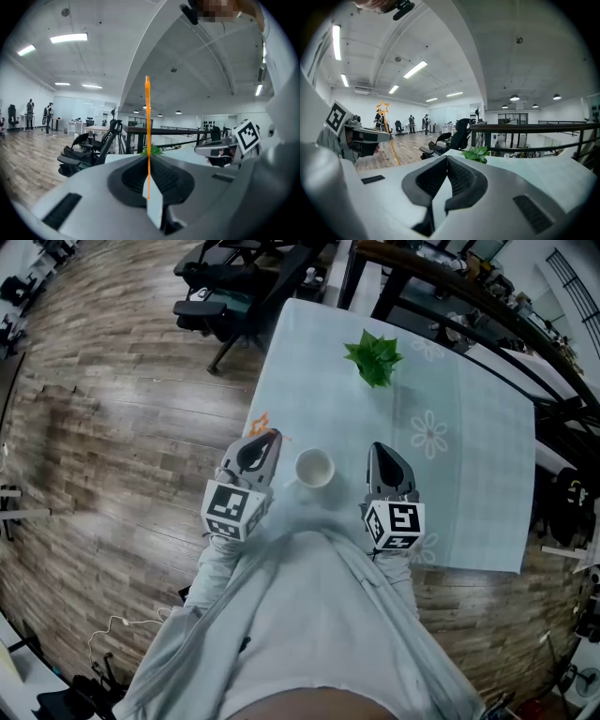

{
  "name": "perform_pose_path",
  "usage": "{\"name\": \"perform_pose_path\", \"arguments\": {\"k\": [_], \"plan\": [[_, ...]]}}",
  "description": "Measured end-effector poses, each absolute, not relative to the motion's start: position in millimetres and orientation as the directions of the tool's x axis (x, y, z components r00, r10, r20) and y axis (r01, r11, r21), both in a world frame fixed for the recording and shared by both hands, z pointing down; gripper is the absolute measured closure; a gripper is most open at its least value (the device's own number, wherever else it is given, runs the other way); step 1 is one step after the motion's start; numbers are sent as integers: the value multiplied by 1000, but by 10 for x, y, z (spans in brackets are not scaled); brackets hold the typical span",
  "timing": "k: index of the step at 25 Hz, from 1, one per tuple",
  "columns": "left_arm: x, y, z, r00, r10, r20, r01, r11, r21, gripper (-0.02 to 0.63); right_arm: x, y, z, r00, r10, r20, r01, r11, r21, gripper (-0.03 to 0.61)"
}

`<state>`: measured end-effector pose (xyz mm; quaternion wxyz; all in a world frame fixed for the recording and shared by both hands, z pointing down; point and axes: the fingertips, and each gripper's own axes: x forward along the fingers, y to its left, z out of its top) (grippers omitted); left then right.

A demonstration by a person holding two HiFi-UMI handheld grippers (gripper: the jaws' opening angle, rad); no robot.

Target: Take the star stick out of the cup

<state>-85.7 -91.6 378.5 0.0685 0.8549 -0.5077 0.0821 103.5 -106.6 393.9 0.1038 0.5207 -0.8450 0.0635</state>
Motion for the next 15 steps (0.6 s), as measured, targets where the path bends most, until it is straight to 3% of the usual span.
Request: {"name": "perform_pose_path", "arguments": {"k": [15], "plan": [[-833,-972,3648,447,-874,188,-888,-460,-28,586,1079,-999,3735,-437,-878,193,-894,448,16,563]]}}
